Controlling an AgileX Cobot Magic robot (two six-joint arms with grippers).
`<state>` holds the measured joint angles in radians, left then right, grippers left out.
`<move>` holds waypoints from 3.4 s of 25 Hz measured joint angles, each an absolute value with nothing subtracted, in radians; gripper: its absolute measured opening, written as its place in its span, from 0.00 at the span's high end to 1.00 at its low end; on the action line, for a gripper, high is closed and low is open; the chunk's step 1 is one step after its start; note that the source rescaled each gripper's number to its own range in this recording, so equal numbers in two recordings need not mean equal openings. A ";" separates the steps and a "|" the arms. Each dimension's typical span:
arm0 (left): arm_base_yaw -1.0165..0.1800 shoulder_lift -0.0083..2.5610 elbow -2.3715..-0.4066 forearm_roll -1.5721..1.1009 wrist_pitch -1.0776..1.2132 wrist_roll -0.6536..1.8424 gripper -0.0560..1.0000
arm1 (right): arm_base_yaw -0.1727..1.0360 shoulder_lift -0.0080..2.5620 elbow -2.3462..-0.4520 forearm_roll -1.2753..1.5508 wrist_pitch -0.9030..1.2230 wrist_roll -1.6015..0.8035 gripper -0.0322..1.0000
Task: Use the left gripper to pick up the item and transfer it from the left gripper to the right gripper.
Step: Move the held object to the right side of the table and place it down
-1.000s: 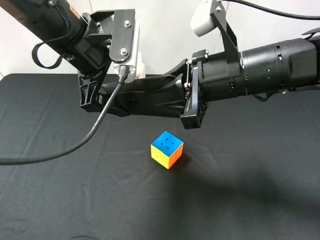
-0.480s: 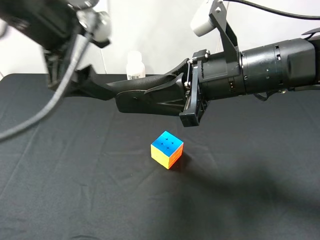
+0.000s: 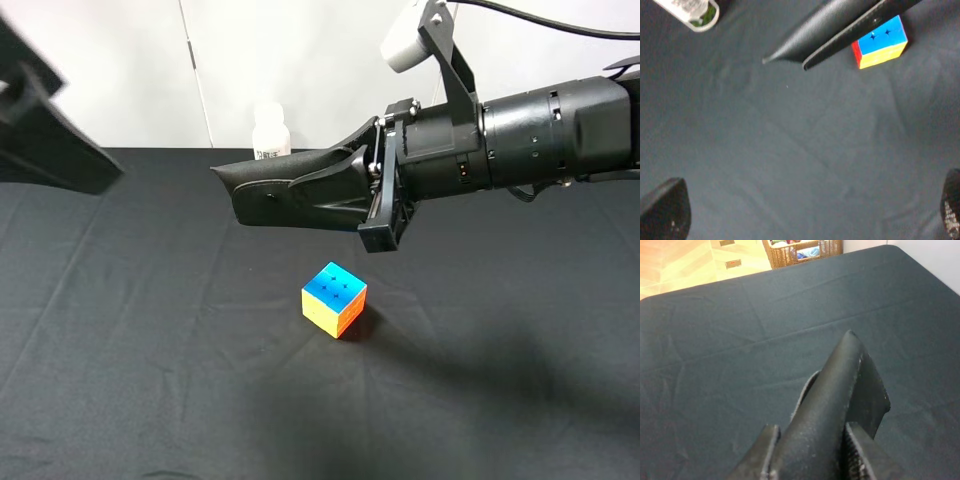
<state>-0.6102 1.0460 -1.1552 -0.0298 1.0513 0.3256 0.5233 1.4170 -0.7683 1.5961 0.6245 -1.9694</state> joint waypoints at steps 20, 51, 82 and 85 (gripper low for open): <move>-0.610 0.286 -0.619 0.032 1.086 0.027 0.00 | 0.523 1.417 -0.768 1.597 0.598 -1.928 0.97; -0.357 0.037 -0.495 0.031 1.065 -0.052 0.00 | 0.523 1.418 -0.768 1.598 0.493 -1.891 0.97; 0.055 -0.007 -0.495 0.031 1.064 -0.052 0.01 | 0.416 1.418 -0.720 1.721 -0.266 -1.853 0.97; 0.055 -0.007 -0.495 0.031 1.064 -0.052 0.01 | 0.377 1.418 -0.704 1.724 -0.218 -1.853 0.97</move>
<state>0.0546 -0.0070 -0.4952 0.0311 1.0636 -0.0519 0.3775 1.4181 -0.7040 1.7239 -0.2179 -1.8532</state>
